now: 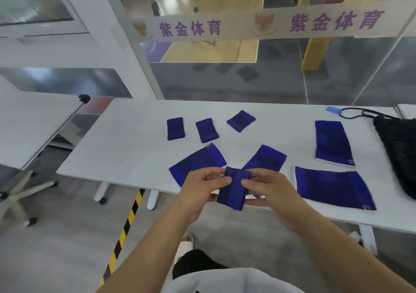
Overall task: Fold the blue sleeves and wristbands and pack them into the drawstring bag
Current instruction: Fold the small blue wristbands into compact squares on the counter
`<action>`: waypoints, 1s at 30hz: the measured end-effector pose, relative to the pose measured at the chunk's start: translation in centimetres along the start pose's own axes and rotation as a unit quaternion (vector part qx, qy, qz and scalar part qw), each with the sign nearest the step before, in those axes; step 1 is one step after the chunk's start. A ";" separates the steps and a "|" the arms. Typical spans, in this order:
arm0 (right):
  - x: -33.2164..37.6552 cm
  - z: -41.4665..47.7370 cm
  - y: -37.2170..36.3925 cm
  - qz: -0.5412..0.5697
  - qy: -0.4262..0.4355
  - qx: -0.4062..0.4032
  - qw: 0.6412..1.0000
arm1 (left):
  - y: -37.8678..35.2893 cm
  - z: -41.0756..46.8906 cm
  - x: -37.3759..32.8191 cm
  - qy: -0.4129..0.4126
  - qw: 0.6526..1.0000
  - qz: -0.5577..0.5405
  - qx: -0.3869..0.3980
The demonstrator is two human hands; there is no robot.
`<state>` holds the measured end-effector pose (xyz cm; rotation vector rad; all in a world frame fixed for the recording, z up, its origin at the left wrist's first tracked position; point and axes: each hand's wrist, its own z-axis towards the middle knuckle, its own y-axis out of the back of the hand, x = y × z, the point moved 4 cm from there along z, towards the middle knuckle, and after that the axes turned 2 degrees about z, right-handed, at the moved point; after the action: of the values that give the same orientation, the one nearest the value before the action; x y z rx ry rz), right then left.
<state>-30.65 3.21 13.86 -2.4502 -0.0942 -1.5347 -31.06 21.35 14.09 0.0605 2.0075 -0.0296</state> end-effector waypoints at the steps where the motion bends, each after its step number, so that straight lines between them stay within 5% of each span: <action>1: -0.2 1.1 -1.6 0.002 -0.002 -0.001 1.000 | 1.8 0.3 0.5 0.006 1.000 -0.014 -0.026; 7: -2.8 9.4 -12.8 -0.002 -0.038 -0.019 0.999 | 14.3 3.2 3.4 0.050 0.996 -0.052 -0.058; 14: -7.9 20.4 -26.1 -0.099 -0.091 -0.049 0.990 | 29.9 9.0 8.1 0.076 0.995 0.039 -0.048; 22: -12.8 27.9 -32.5 -0.110 -0.159 -0.115 0.974 | 38.1 16.6 12.3 0.088 0.987 0.133 0.001; 27: -12.3 28.7 -33.7 -0.281 -0.098 -0.129 0.946 | 38.6 18.3 11.9 0.010 0.961 0.278 0.013; 30: -11.5 28.3 -33.5 -0.445 -0.013 -0.086 0.891 | 38.9 18.0 11.4 -0.071 0.919 0.388 -0.009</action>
<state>-17.15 43.33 -2.27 -2.7124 -1.2949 -1.8635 -17.38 59.66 -3.62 0.8134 1.7159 0.4767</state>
